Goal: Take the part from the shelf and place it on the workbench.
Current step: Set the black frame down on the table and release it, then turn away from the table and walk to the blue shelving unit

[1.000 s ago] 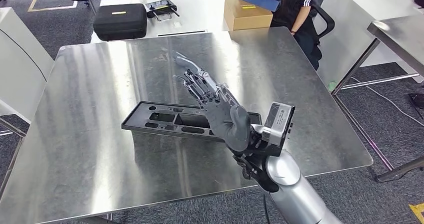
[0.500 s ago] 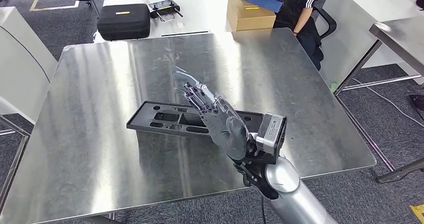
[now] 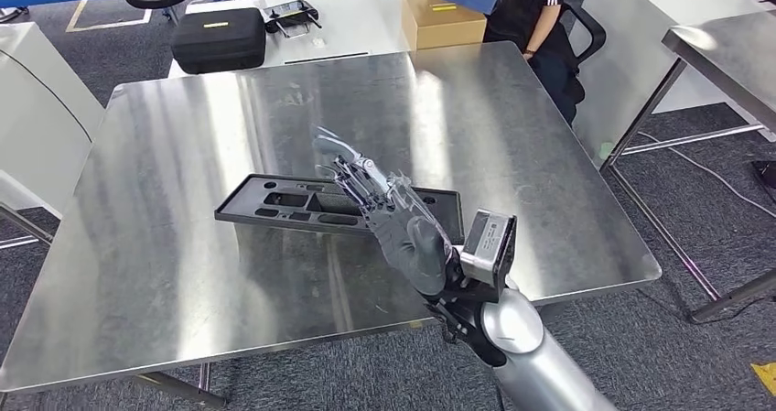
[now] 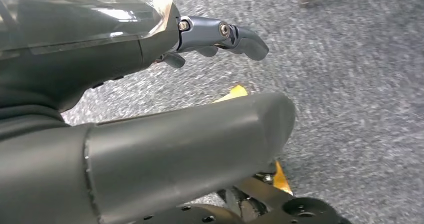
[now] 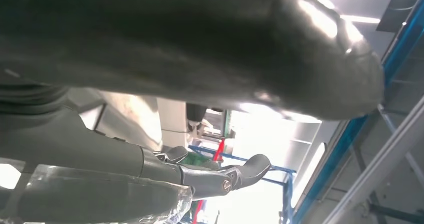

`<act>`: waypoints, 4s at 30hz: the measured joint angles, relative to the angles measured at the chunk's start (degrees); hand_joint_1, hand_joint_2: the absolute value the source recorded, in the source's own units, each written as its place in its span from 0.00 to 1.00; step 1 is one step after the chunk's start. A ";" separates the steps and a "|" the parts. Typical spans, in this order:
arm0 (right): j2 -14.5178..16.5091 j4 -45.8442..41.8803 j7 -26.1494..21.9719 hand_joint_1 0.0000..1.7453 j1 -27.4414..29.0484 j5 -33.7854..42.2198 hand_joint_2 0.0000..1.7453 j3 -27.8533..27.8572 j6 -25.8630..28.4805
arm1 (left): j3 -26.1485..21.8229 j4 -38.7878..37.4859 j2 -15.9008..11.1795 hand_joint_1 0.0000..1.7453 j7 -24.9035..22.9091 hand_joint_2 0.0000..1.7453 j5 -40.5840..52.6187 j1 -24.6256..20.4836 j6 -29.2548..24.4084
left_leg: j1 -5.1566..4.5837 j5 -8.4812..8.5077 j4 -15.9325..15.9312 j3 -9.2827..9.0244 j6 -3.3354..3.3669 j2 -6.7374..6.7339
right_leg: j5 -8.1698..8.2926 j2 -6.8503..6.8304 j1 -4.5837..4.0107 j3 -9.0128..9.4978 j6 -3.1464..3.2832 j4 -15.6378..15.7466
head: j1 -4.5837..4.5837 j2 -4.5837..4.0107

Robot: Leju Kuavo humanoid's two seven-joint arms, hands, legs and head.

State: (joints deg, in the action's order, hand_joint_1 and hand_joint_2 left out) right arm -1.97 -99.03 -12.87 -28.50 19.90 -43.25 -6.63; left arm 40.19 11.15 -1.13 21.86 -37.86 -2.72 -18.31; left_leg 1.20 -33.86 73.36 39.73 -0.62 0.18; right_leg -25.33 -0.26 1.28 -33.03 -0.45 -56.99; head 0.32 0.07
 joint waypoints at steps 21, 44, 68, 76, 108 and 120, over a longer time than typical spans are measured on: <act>-0.11 0.10 0.07 0.00 0.24 0.15 0.00 -0.08 0.29 | -0.01 -0.13 -0.74 0.00 0.08 0.00 0.18 -0.12 1.72 | -1.38 11.28 -15.35 -3.04 3.31 -0.15 | -5.23 0.02 -1.80 6.93 -1.17 1.13 | -0.36 0.00; 0.27 0.22 0.26 0.00 1.11 -0.07 0.00 -0.22 0.29 | -0.01 -0.26 -1.31 0.00 0.33 0.00 0.14 -0.20 1.55 | -0.53 8.05 -13.96 -4.59 3.74 -0.12 | -7.33 -0.14 -0.10 -7.88 -1.80 -15.19 | -0.05 0.01; 0.95 0.49 0.75 0.00 1.25 0.53 0.00 -0.52 -0.04 | 0.04 -0.22 -1.24 0.00 0.97 0.00 0.66 0.14 0.72 | 0.90 5.81 -14.23 -7.66 -0.18 2.82 | -0.48 4.33 -0.68 0.39 -1.18 -0.36 | -0.21 0.00; 0.88 0.66 0.77 0.00 1.28 0.54 0.00 -0.52 -0.06 | -0.02 -0.22 -0.73 0.00 1.04 0.00 -0.05 0.14 -1.22 | 0.64 6.54 -14.58 -6.78 2.18 -2.42 | -6.99 0.84 -0.56 -8.83 -1.96 -18.12 | -0.55 0.01; -7.02 20.13 2.95 0.00 19.21 -10.05 0.00 5.25 9.30 | -0.25 -0.79 -0.49 0.00 0.46 0.00 -0.46 1.39 0.78 | 0.47 6.58 -14.61 -6.89 2.62 -2.80 | -3.96 0.38 -0.46 -7.87 -3.02 -13.61 | -0.94 0.02; -8.24 60.81 0.41 0.00 28.68 -6.91 0.00 12.40 18.16 | -0.21 -0.70 -0.15 0.00 -0.24 0.00 0.24 1.70 -2.42 | 0.24 -2.35 -2.05 -3.09 0.33 -0.42 | 0.38 1.07 -0.36 0.00 0.00 0.15 | -0.38 0.01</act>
State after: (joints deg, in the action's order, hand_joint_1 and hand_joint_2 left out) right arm -10.21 -38.22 -12.46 0.19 12.99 -30.86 11.53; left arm 39.99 10.45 -1.28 21.62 -37.62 -1.01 -20.73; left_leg 1.43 -36.20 71.31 36.63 -0.29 -0.24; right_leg -24.95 0.80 0.92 -33.02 -0.44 -56.84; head -0.06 0.07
